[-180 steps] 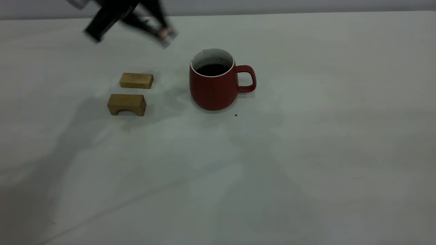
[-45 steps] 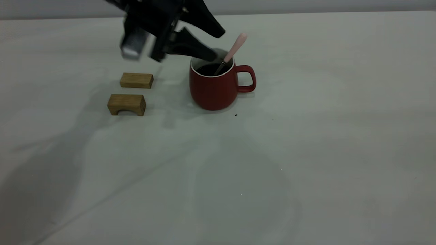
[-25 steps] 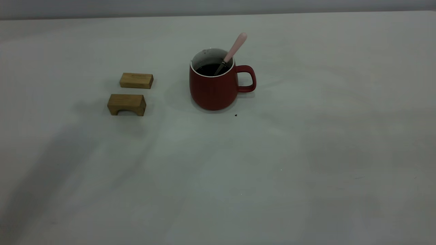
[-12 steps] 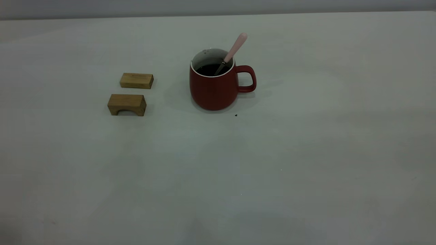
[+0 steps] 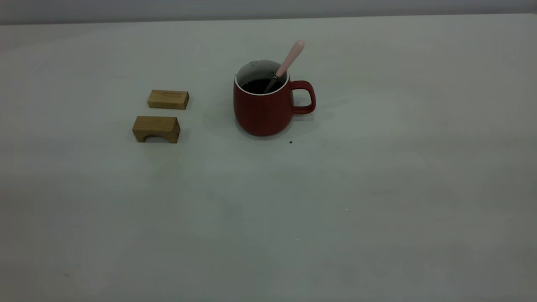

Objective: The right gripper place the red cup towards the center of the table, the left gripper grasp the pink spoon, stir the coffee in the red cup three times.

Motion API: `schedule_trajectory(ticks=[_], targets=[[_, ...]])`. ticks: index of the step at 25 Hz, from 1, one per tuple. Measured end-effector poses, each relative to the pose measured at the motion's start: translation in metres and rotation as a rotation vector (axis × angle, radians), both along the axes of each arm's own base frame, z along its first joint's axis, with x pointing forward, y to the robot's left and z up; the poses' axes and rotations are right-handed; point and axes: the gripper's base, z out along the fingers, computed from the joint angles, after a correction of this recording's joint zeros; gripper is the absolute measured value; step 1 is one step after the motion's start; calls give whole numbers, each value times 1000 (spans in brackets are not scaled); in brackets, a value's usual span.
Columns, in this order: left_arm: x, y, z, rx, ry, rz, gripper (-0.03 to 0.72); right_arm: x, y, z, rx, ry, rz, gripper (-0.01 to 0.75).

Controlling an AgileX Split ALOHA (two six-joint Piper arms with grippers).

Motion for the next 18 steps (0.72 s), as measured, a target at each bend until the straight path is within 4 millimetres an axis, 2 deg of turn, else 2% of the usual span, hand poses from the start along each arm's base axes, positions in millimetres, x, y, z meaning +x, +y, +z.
schedule_trajectory(ticks=[9, 18], targets=[[-20, 0, -4, -10, -109, 146, 531, 0, 0, 0, -1, 0, 0, 585], [-20, 0, -4, -12, -110, 147, 531, 0, 0, 0, -1, 0, 0, 585]])
